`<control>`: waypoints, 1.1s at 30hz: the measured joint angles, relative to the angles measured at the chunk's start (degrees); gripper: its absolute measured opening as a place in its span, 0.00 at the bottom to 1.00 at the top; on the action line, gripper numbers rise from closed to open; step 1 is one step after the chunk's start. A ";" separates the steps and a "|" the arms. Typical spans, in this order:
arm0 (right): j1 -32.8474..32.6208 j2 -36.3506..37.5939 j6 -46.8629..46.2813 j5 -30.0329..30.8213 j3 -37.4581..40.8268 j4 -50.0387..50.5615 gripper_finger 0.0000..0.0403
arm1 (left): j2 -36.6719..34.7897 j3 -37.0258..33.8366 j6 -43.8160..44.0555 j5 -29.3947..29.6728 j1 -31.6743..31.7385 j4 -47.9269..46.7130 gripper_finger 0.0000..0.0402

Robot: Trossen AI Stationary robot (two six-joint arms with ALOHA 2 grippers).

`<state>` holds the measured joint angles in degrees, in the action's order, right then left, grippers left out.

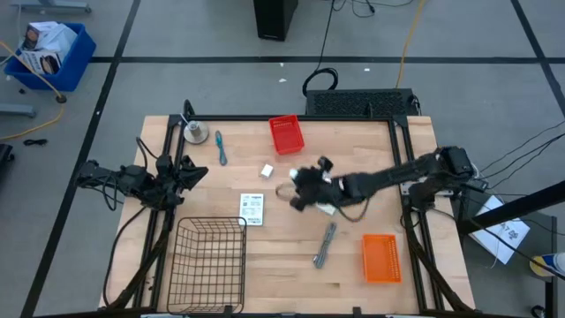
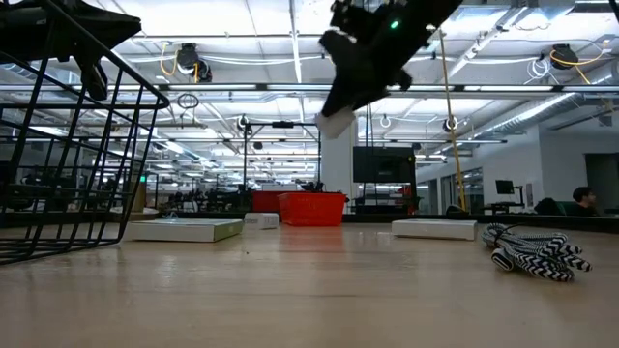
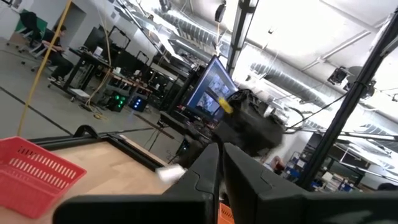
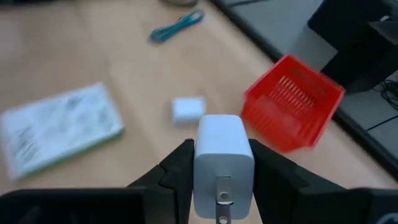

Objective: Pick and place items into bin
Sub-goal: Put the bottom white charger adapter into the red basket

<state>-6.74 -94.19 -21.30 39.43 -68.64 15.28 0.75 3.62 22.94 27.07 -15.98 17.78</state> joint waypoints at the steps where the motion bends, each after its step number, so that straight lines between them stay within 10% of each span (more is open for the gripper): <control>1: 2.14 0.02 1.37 -1.24 0.63 -2.85 0.30 | 0.00 0.00 0.00 0.02 0.00 0.00 0.06; 15: 27.14 -4.17 7.49 -16.74 6.67 -30.87 0.30 | 0.00 0.00 -1.27 0.14 0.00 -2.39 0.06; 33: 32.98 -18.28 10.04 -24.82 2.08 -39.26 0.32 | -0.02 0.00 3.53 2.01 0.01 -9.27 0.06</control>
<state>26.24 -112.48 -11.27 14.61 -66.56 -23.98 0.73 3.62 26.47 29.08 -15.97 8.51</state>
